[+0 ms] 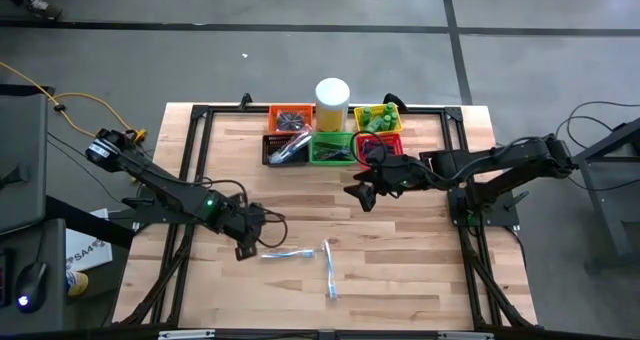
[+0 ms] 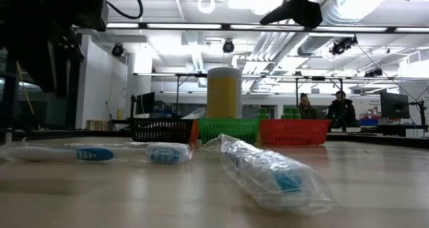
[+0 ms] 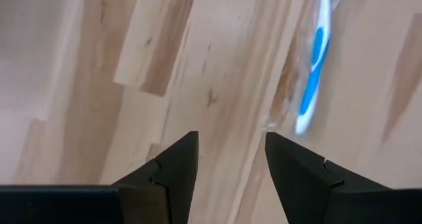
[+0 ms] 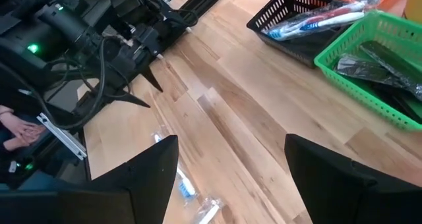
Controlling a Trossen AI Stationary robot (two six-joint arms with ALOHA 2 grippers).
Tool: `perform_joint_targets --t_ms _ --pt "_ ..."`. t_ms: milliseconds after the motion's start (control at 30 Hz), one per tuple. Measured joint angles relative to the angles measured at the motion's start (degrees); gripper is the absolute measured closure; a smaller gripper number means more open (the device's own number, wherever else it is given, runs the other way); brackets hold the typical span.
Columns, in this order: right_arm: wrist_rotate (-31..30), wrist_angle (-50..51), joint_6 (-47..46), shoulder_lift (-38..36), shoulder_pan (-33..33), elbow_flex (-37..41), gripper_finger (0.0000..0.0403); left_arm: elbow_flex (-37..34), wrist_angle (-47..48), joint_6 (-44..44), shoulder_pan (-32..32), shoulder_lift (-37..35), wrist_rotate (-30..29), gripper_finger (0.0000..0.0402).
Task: Pick & Place Travel size toiletries
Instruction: Put the blue toothbrush into the black bin
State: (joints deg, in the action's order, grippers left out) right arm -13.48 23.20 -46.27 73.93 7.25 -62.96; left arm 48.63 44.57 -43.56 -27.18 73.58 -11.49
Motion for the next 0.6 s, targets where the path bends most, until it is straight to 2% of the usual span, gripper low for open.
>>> perform_joint_targets --t_ms 233,400,500,600 --pt "2.0 0.1 6.5 0.0 0.0 0.0 0.0132 -1.5 -4.7 -0.2 0.1 0.5 0.2 0.0226" --pt "3.4 0.1 9.0 0.8 0.5 0.0 0.0133 -1.5 -7.2 6.0 0.1 2.7 3.9 0.0226" --pt "4.5 -3.3 17.7 3.3 2.0 -0.2 0.0133 -1.5 -8.0 9.0 0.1 4.7 5.6 0.0226" --pt "5.6 -7.9 24.0 6.5 4.4 -0.1 0.0133 -1.5 -7.6 8.5 0.1 5.7 6.2 0.0226"
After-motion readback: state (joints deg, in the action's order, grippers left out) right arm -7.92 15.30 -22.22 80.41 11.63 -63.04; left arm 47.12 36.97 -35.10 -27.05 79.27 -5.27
